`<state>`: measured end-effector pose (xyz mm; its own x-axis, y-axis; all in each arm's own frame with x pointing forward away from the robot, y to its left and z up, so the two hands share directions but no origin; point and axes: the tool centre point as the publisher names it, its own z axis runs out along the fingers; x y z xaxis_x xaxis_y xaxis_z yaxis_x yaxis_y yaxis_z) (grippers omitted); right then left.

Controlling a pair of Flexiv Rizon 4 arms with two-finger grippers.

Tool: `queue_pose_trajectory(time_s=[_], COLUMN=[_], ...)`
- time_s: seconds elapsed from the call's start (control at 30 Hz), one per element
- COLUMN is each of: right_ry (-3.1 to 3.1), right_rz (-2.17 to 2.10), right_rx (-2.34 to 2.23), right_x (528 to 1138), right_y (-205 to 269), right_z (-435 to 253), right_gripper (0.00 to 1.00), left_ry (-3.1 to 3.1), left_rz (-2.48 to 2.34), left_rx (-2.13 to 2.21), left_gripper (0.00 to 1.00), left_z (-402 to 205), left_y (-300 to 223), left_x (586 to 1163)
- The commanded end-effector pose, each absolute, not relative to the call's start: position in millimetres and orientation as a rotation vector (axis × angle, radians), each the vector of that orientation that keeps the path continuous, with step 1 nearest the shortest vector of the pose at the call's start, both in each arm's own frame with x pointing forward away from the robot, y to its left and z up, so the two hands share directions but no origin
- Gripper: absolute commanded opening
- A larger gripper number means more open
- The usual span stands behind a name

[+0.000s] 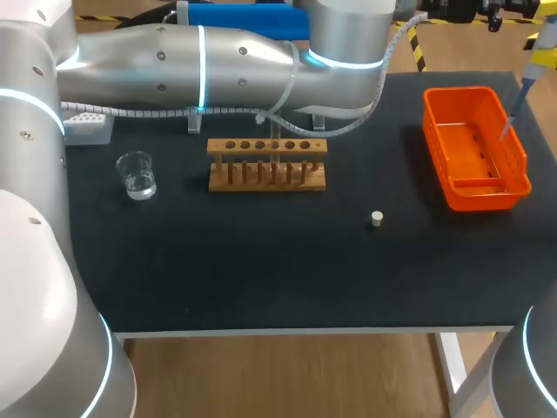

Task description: Invert the test tube, pick up the pipette, mount the tip to pipette, aspirate from beaker and dispense into the tube, eject the tip, return the pipette, and cap with the stopper.

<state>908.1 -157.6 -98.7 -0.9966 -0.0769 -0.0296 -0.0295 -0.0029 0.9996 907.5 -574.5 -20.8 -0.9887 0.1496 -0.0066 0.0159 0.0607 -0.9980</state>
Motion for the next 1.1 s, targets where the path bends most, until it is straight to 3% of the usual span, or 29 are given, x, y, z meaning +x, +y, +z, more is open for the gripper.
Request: queue_pose_trajectory(time_s=[0.03, 1.1], right_ry=[-2.198, -2.198], right_rz=[-2.196, -2.196], right_rx=[0.117, 0.117], right_x=[907.9, 907.9], right_y=[-156.6, -156.6], right_z=[-91.2, -91.2], right_gripper=[0.0, 0.0], left_ry=[-2.215, -2.19], left_rz=[2.073, 2.073], left_rx=[-0.174, -0.156], left_gripper=[0.0, 0.0], left_z=[-28.8, -34.4], left_y=[-577.0, -576.8], left_x=[908.8, 909.8])
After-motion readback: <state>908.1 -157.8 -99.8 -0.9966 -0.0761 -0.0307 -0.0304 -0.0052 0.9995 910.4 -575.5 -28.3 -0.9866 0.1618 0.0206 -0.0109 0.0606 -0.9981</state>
